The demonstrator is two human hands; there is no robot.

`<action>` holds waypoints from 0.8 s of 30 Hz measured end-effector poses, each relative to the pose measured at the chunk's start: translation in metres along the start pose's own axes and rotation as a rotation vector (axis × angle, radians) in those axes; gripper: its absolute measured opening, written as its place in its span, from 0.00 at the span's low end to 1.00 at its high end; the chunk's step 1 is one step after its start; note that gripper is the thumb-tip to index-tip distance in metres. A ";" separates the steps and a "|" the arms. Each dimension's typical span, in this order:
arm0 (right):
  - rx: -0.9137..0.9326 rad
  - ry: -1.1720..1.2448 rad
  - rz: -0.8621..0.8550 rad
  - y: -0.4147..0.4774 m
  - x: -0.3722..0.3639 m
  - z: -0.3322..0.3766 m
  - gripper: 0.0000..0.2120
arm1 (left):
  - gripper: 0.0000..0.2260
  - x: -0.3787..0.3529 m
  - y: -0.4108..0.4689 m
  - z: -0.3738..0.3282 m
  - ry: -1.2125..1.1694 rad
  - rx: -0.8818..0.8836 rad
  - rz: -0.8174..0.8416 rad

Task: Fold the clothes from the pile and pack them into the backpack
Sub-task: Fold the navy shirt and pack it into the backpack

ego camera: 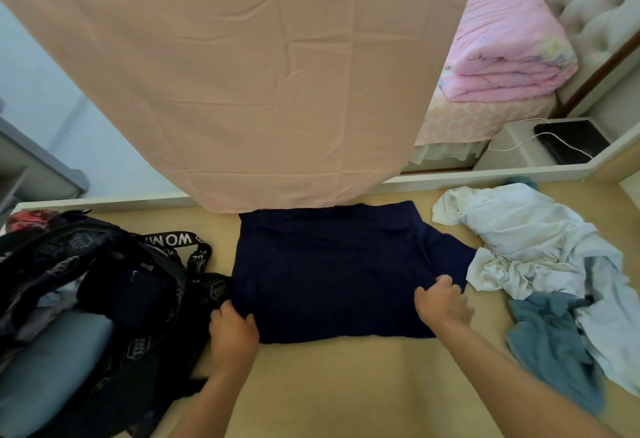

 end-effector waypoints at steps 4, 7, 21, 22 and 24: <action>0.129 -0.038 -0.191 -0.017 -0.005 -0.015 0.13 | 0.18 -0.005 -0.014 0.017 -0.076 0.057 0.032; 0.272 0.188 -0.253 -0.022 -0.002 -0.019 0.09 | 0.13 0.002 -0.017 0.014 -0.227 0.036 -0.074; 0.289 -0.304 -0.139 -0.045 0.009 -0.058 0.25 | 0.10 0.009 -0.054 0.064 0.145 0.064 -0.076; 0.379 -0.371 -0.169 -0.053 0.005 -0.058 0.32 | 0.12 0.004 -0.058 0.065 0.176 -0.027 -0.131; 0.608 -0.359 -0.110 -0.070 -0.005 -0.055 0.35 | 0.20 -0.004 -0.067 0.062 0.198 -0.332 -0.198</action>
Point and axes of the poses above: each hand's wrist, its own y-axis towards the middle knuckle, its own x-axis out of the back of the hand, z = x × y, the point moved 1 cm from there along y, towards the middle knuckle, and after that the axes turned 8 degrees about y, right-handed, at the moved point
